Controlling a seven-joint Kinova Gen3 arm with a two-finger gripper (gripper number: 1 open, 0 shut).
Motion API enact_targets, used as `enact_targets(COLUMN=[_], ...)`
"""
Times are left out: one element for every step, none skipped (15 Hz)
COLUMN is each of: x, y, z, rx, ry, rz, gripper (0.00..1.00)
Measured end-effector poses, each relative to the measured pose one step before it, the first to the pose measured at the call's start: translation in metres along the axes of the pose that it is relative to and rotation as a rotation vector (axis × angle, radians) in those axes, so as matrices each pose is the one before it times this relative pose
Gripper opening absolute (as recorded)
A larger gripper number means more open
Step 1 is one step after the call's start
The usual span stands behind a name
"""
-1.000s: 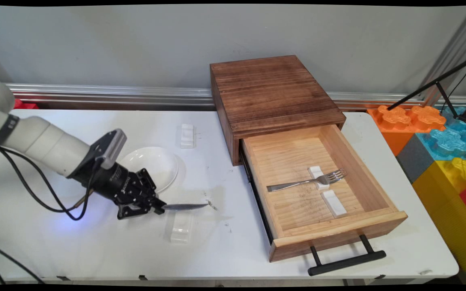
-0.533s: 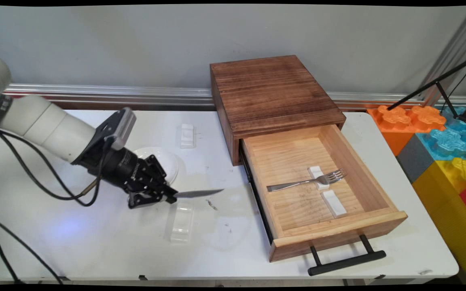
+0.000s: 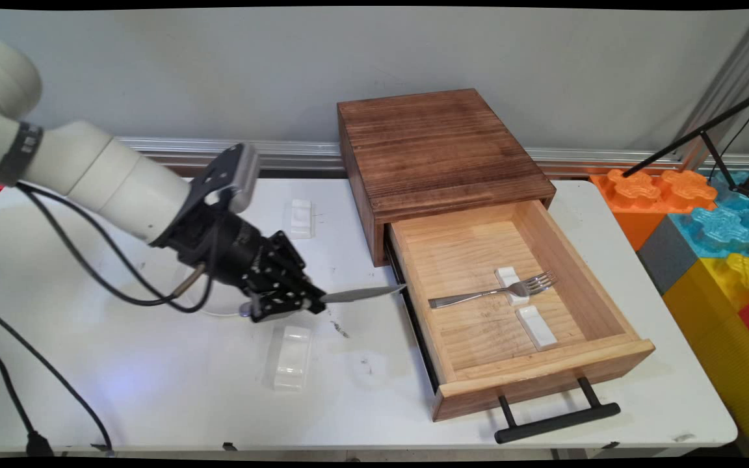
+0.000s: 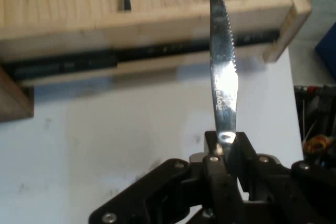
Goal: Place the picked object into the drawer
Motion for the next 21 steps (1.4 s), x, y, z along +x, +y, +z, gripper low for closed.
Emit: enact_targets(x=[0.00902,0.01024,0.01071,0.00883,0.00614,0.00929,0.01044,0.01053,0.00888,0.00557,0.0084,0.00799,0.01038,0.00758,0.00834,0.00797,0.00673,0.00755,0.00713,0.00581,0.00619], y=[0.00162,0.00182,0.00154,0.00114,0.00081,0.00098,0.00093,0.00064,0.00044,0.00039,0.0006,0.00058,0.00062,0.00032,0.00039,0.00016,0.00008,-0.00027,-0.00045,-0.00021,-0.00031], z=[0.00267,0.00365,0.00431,0.00388,0.00275,0.0045,0.00518,0.00573,0.00511,0.00326,0.00472,0.00495,0.00702,0.00534,0.00582,0.00586,0.00528,0.00638,0.00625,0.00535,0.00617], rx=[0.00158,0.00094,0.0005,0.00049,0.00014,0.00061,0.00093,0.00203,0.00034,0.00009,-0.00067,-0.00187,-0.00357,-0.00253,-0.00276,-0.00145,-0.00046,0.00103,0.00143,0.00067,0.00064], ry=[0.0026,0.00165,0.00123,0.00106,0.00082,-0.00005,-0.00061,-0.00452,-0.00501,-0.00335,-0.00409,-0.00437,-0.00696,-0.00499,-0.00542,-0.00504,-0.0042,-0.00403,-0.00295,-0.00144,-0.00118], rz=[-0.00429,-0.00331,-0.00301,-0.00184,-0.00051,-0.00083,-0.00122,-0.00219,-0.00208,-0.00108,-0.00127,-0.00126,-0.00149,-0.00191,-0.00149,-0.0026,-0.00315,-0.0036,-0.00411,-0.00331,-0.00453], gripper=[0.0,0.0,0.0,0.0,0.0,0.0,0.0,0.0,0.0,0.0,0.0,0.0,0.0,0.0,0.0,0.0,0.0,0.0,0.0,0.0,0.0])
